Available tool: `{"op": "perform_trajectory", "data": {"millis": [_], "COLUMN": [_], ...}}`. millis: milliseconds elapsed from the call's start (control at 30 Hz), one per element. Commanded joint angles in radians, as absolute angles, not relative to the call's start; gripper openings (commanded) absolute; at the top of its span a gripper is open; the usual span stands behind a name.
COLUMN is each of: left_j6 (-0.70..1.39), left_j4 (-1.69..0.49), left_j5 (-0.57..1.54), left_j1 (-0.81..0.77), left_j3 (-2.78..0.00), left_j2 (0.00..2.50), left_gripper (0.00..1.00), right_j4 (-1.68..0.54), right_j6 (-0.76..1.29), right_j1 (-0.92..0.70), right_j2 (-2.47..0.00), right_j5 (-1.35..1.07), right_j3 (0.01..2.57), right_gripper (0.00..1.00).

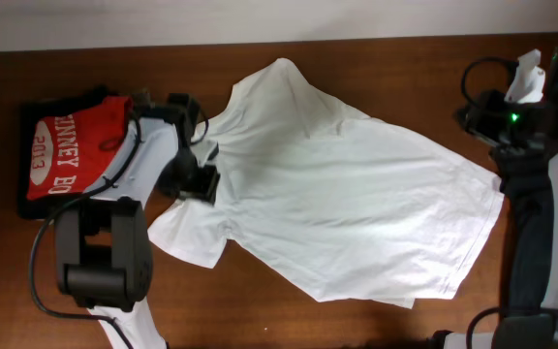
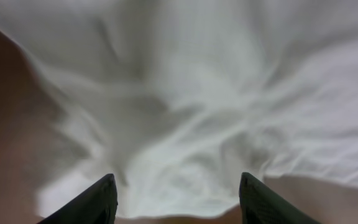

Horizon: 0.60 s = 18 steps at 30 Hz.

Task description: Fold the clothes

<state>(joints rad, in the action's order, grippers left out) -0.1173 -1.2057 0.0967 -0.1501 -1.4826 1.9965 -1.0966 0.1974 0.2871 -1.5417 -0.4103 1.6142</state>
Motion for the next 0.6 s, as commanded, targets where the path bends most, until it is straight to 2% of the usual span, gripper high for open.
{"op": "perform_trajectory", "data": {"millis": [0, 33, 133, 167, 200, 267, 333, 400, 433, 500, 567], "left_j6": [-0.097, -0.077, -0.029, -0.017, 0.010, 0.016, 0.016, 0.015, 0.015, 0.015, -0.043], "left_j4": [-1.123, -1.084, -1.082, -1.120, -1.156, -1.213, -1.264, -1.287, -1.293, -1.285, -1.224], "left_j5": [0.120, 0.119, 0.116, 0.115, 0.115, 0.116, 0.110, 0.108, 0.109, 0.129, 0.228], "left_j1": [-0.152, -0.152, -0.152, -0.151, -0.151, -0.141, -0.111, -0.072, -0.041, -0.022, -0.036], "left_j3": [-1.276, -1.235, -1.145, -1.114, -1.092, -1.075, -1.075, -1.075, -1.075, -1.075, -1.079], "left_j2": [1.981, 1.981, 1.981, 1.981, 1.981, 1.977, 1.929, 1.843, 1.778, 1.715, 1.649], "left_gripper": [0.59, 0.55, 0.13, 0.03, 0.01, 0.01, 0.01, 0.04, 0.24, 0.41, 0.44], "right_j4": [-1.170, -1.175, -1.172, -1.172, -1.175, -1.186, -1.225, -1.253, -1.240, -1.212, -1.175], "right_j6": [0.183, 0.183, 0.183, 0.184, 0.184, 0.200, 0.241, 0.305, 0.327, 0.317, 0.265], "right_j1": [0.282, 0.282, 0.282, 0.282, 0.282, 0.282, 0.282, 0.282, 0.283, 0.282, 0.269], "right_j2": [-1.535, -1.537, -1.538, -1.538, -1.538, -1.547, -1.587, -1.646, -1.694, -1.766, -1.856], "right_j5": [-0.408, -0.407, -0.406, -0.383, -0.357, -0.328, -0.294, -0.204, -0.179, -0.181, -0.232], "right_j3": [1.625, 1.625, 1.625, 1.625, 1.625, 1.625, 1.618, 1.597, 1.570, 1.551, 1.551], "right_gripper": [0.42, 0.41, 0.41, 0.42, 0.42, 0.45, 0.53, 0.53, 0.52, 0.49, 0.49]}}
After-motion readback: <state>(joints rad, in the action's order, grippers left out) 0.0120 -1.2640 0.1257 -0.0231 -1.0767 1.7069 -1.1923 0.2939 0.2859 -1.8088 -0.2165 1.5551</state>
